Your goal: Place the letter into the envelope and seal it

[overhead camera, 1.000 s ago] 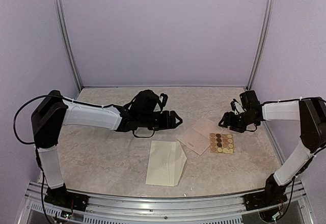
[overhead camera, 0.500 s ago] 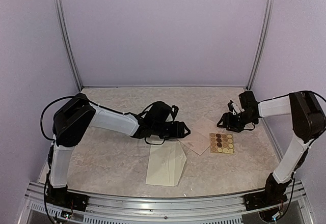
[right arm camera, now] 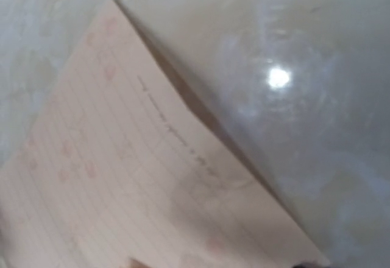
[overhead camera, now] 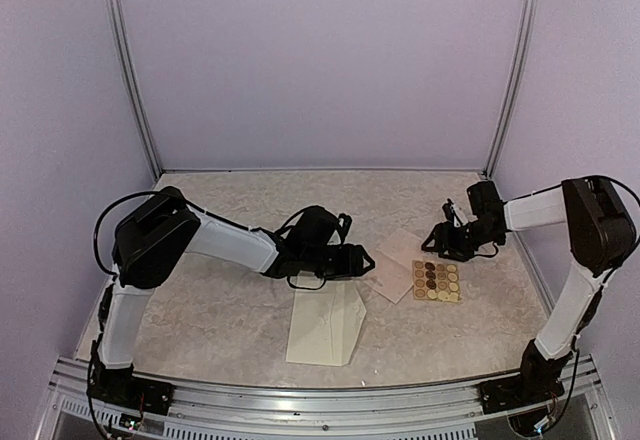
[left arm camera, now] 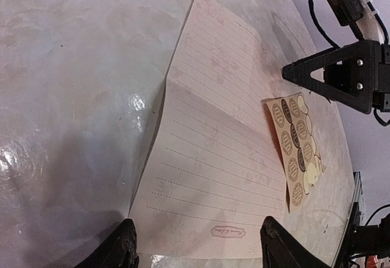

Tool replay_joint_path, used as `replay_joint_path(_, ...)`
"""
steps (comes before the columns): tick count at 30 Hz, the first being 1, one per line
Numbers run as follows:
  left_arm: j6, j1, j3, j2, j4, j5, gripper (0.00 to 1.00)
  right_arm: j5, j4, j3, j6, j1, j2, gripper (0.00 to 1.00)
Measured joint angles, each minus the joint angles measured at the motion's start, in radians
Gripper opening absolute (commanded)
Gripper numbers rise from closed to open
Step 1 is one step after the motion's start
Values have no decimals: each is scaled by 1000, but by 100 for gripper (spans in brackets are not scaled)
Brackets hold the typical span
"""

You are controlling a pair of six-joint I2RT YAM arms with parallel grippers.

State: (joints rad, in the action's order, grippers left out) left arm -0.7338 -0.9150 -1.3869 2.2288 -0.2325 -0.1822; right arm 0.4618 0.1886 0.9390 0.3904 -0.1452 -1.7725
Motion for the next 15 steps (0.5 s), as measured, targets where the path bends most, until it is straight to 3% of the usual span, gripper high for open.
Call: replay_joint_path(15, -3, 0, 0, 6, -16, -2, 64, 106, -81, -2, 34, -10, -38, 62)
